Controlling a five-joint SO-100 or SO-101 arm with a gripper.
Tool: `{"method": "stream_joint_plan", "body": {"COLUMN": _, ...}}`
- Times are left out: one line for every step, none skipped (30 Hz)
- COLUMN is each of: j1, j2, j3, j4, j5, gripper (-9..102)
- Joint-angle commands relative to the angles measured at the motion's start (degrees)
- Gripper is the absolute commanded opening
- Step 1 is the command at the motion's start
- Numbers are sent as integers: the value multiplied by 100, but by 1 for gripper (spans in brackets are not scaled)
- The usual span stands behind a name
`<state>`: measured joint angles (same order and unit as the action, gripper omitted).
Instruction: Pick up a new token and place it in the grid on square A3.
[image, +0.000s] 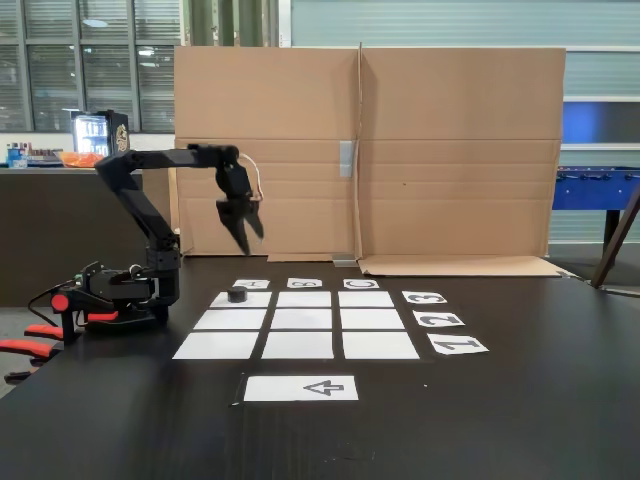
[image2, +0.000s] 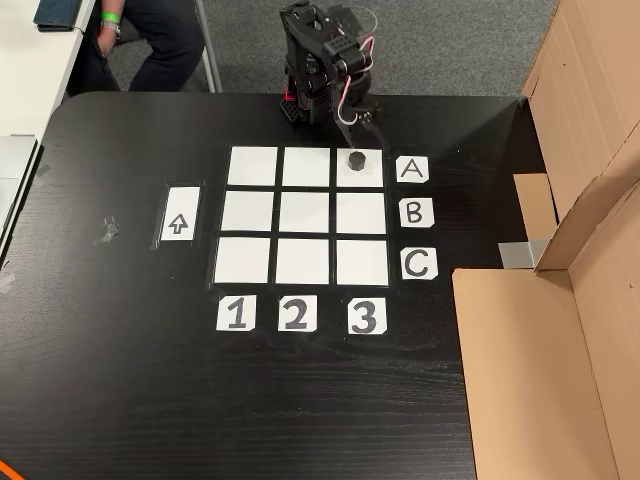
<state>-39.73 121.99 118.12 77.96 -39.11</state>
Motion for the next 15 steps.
{"method": "stream_joint_plan", "body": {"j1": -35, "j2": 281, "j3": -519, "j4": -18, "j5": 352, "gripper": 34}}
{"method": "stream_joint_plan", "body": {"j1": -70, "j2": 325, "j3": -633, "j4": -26, "j5": 483, "gripper": 34}}
{"method": "stream_joint_plan", "body": {"j1": -105, "j2": 369, "j3": -729, "j4": -53, "j5": 615, "gripper": 34}}
{"method": "stream_joint_plan", "body": {"j1": -158, "j2": 439, "j3": -826, "j4": -79, "j5": 773, "gripper": 34}}
{"method": "stream_joint_plan", "body": {"j1": -220, "j2": 519, "j3": -923, "j4": -105, "j5": 923, "gripper": 34}}
{"method": "stream_joint_plan", "body": {"j1": -299, "j2": 589, "j3": -1020, "j4": -114, "j5": 1055, "gripper": 34}}
{"method": "stream_joint_plan", "body": {"j1": -387, "j2": 650, "j3": -1134, "j4": -123, "j5": 1195, "gripper": 34}}
{"method": "stream_joint_plan", "body": {"j1": -466, "j2": 703, "j3": -1248, "j4": -132, "j5": 1336, "gripper": 34}}
{"method": "stream_joint_plan", "body": {"j1": -554, "j2": 756, "j3": -1336, "j4": -158, "j5": 1485, "gripper": 34}}
{"method": "stream_joint_plan", "body": {"j1": -633, "j2": 817, "j3": -1433, "j4": -185, "j5": 1617, "gripper": 34}}
{"method": "stream_joint_plan", "body": {"j1": -721, "j2": 870, "j3": -1494, "j4": -202, "j5": 1714, "gripper": 34}}
{"method": "stream_joint_plan", "body": {"j1": -809, "j2": 914, "j3": -1564, "j4": -220, "j5": 1819, "gripper": 34}}
{"method": "stream_joint_plan", "body": {"j1": -896, "j2": 976, "j3": -1626, "j4": -246, "j5": 1960, "gripper": 34}}
{"method": "stream_joint_plan", "body": {"j1": -993, "j2": 1037, "j3": -1679, "j4": -264, "j5": 2057, "gripper": 34}}
{"method": "stream_joint_plan", "body": {"j1": -1099, "j2": 1125, "j3": -1705, "j4": -308, "j5": 2145, "gripper": 34}}
